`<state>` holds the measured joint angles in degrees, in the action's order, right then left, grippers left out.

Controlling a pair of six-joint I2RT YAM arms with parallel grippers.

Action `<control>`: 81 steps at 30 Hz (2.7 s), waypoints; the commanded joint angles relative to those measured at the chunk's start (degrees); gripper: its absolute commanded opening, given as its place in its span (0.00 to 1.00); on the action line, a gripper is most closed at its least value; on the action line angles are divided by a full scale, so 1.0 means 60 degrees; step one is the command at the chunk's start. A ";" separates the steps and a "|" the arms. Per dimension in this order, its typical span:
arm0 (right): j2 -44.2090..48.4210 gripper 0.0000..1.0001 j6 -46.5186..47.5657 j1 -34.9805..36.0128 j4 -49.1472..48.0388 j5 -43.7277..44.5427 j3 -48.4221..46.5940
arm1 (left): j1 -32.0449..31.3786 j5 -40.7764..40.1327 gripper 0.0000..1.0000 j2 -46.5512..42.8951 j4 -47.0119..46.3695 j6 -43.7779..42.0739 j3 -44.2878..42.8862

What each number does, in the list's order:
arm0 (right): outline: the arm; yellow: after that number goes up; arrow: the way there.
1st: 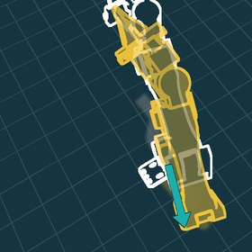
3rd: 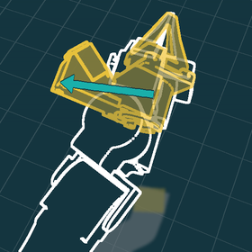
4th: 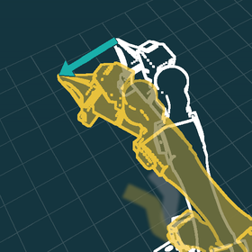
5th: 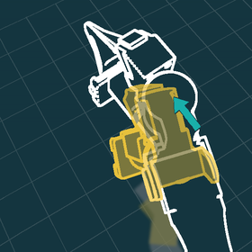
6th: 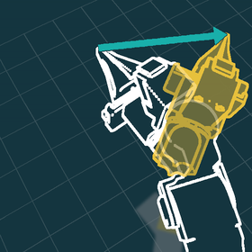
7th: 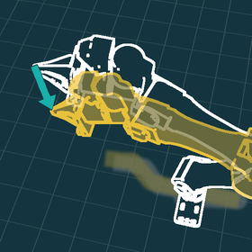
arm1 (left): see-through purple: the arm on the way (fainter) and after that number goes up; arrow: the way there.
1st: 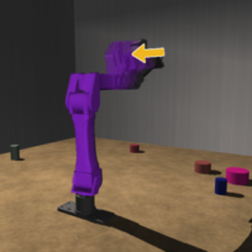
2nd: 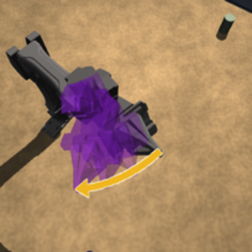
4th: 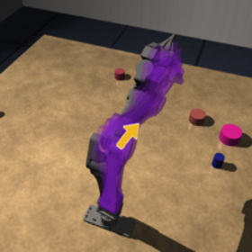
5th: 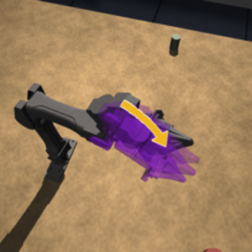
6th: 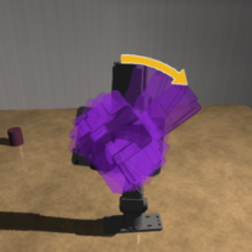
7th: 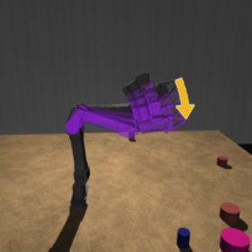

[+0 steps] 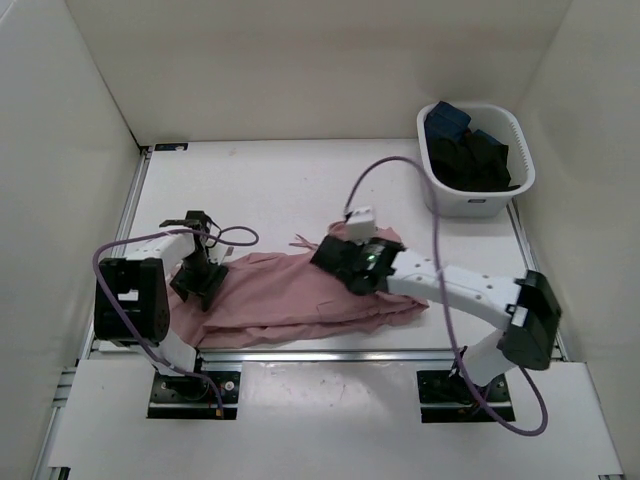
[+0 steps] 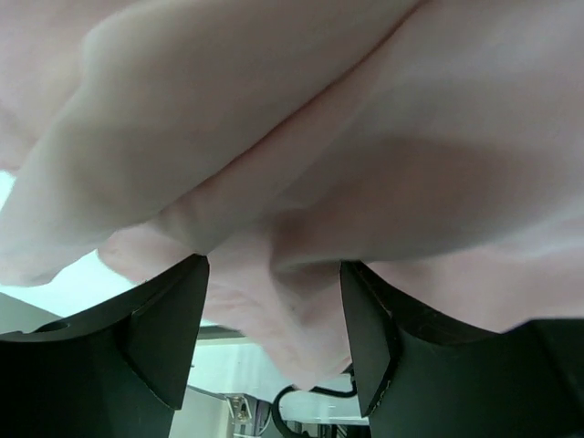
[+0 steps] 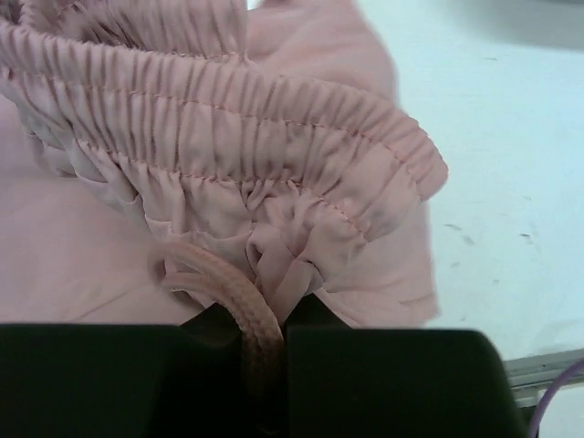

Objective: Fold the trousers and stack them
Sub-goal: Fold the trousers

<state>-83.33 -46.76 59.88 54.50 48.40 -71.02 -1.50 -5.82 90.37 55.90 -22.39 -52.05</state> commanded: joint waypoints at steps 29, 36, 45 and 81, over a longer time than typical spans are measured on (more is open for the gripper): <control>-0.1302 0.38 0.1983 0.2114 -0.1481 -0.0899 -0.2639 | -0.0117 -0.0699 0.71 0.0832 -0.0513 -0.0018 -0.0626; -0.2793 0.00 0.2594 0.0758 -0.3136 -0.4051 -0.0116 | -0.0117 -0.0699 0.71 0.0744 -0.0308 -0.0018 -0.0831; -0.1994 0.28 0.2024 -0.0164 -0.1951 -0.3513 -0.1022 | -0.0117 -0.0992 0.72 0.0379 0.0015 -0.0018 -0.1284; 0.2812 0.00 0.2898 -0.8500 0.0242 -0.6830 0.1765 | 0.1353 0.0104 0.81 0.0099 0.0996 -0.0766 -0.2105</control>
<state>-73.25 -34.13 11.38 40.14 -9.63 -49.50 11.14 -9.89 90.00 60.25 -27.38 -62.59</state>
